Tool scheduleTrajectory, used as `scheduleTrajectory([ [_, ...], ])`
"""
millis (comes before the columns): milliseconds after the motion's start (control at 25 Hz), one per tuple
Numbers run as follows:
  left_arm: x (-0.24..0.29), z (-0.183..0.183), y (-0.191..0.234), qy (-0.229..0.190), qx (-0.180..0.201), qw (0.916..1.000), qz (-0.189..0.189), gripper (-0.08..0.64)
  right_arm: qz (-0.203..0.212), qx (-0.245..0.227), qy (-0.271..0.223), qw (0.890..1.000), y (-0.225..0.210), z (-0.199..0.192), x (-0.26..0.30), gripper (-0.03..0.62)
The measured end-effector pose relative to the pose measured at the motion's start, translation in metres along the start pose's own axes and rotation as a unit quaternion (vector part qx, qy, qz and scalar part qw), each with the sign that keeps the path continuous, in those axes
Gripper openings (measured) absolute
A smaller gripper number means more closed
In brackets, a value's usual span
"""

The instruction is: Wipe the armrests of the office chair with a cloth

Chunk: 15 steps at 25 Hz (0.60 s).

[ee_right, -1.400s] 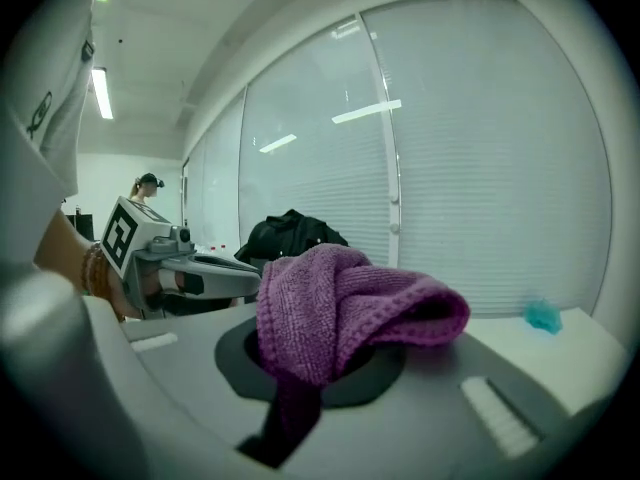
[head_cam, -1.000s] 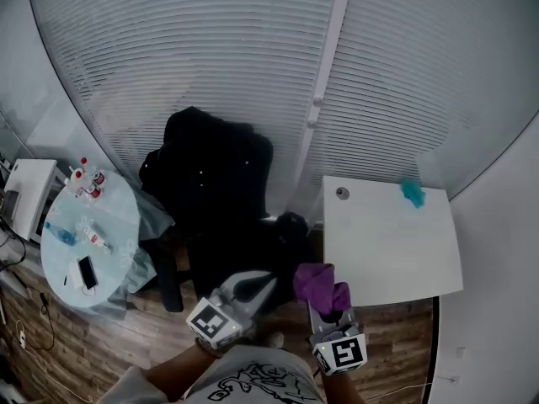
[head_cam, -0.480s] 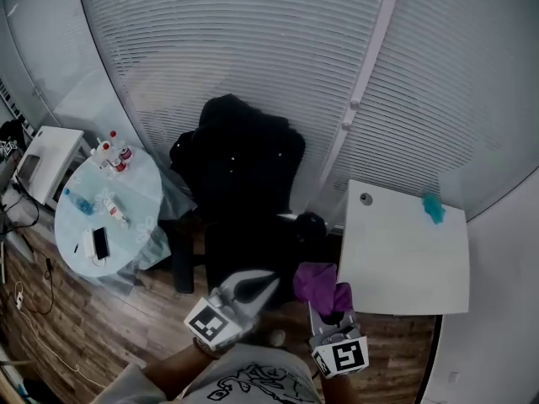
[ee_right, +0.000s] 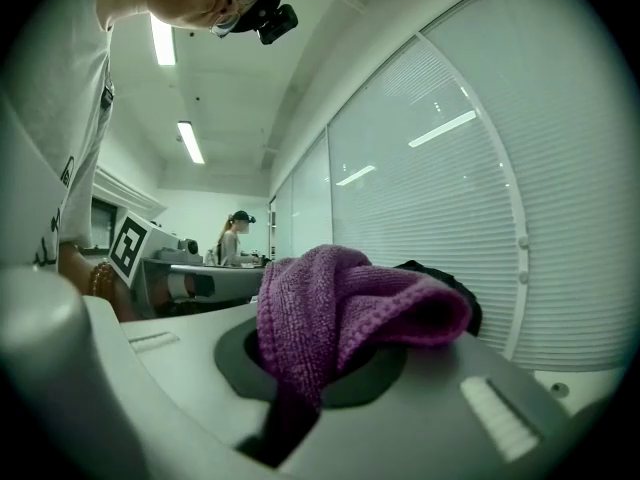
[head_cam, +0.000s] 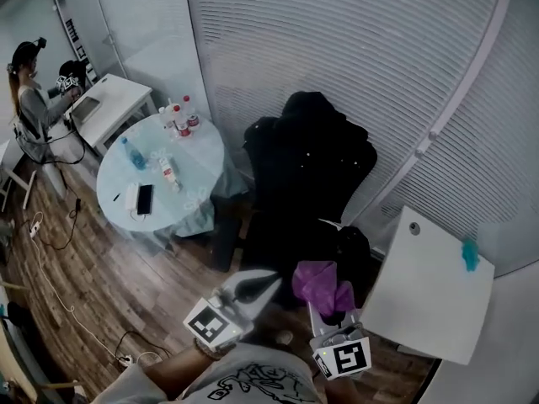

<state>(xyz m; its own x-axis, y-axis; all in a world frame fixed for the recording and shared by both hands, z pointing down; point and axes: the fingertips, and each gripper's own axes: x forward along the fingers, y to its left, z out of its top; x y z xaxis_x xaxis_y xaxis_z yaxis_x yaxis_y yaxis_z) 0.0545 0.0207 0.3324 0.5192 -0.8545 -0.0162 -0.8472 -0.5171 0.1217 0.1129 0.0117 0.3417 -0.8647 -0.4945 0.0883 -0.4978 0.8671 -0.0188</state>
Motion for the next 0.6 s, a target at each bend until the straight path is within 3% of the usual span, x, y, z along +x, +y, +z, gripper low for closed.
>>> scheduleTrajectory([
  [320,-0.086,0.016,0.05,-0.021,-0.002,0.9961,0.085,0.0,0.101,-0.023,-0.01,0.995,0.085,0.015,0.064,0.029],
  [600,-0.143,0.023,0.098,-0.025,0.0,0.9916,0.127,0.0,0.139,-0.031,-0.009,0.99,0.135,0.019,0.114,0.029],
])
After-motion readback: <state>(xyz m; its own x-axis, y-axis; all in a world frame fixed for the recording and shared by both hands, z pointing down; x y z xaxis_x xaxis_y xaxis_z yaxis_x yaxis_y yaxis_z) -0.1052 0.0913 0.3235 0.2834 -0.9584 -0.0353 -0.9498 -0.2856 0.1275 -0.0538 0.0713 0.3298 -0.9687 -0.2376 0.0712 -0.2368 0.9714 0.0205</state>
